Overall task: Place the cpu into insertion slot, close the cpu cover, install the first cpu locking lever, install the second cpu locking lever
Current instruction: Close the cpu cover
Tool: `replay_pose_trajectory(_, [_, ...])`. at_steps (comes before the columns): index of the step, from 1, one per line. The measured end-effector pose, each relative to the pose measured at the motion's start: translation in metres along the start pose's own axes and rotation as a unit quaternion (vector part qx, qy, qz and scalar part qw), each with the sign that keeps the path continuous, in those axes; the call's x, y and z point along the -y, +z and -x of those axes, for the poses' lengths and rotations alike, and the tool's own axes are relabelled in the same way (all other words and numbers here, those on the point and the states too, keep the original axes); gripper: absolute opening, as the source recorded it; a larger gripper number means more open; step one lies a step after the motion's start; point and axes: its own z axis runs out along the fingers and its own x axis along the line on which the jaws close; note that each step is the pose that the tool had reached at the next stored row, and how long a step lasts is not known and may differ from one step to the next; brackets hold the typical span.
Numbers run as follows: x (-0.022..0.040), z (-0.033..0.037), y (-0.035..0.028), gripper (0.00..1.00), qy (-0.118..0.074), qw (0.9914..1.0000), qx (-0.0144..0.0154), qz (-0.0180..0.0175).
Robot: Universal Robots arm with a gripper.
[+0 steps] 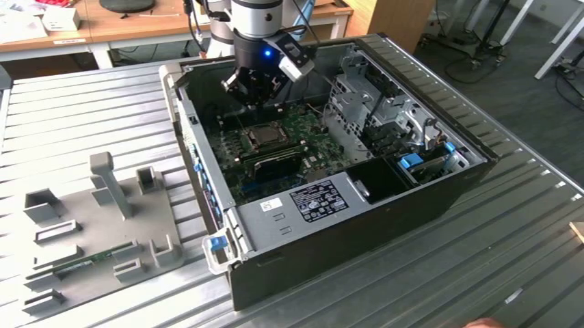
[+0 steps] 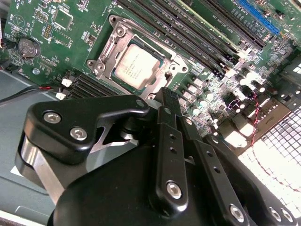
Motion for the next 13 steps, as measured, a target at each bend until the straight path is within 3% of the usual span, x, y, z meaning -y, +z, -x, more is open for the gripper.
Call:
replay_pose_trajectory(5, [0.0, -0.0001, 0.0023, 0.1, 0.042, 0.99913, 0.0005, -0.0018])
replay_pose_trajectory(10, [0.0, -0.0001, 0.0026, 0.1, 0.042, 0.99912, 0.0006, -0.0018])
replay_pose_trajectory(13, [0.0001, -0.0003, 0.007, 0.1, 0.042, 0.99912, 0.0006, -0.0018])
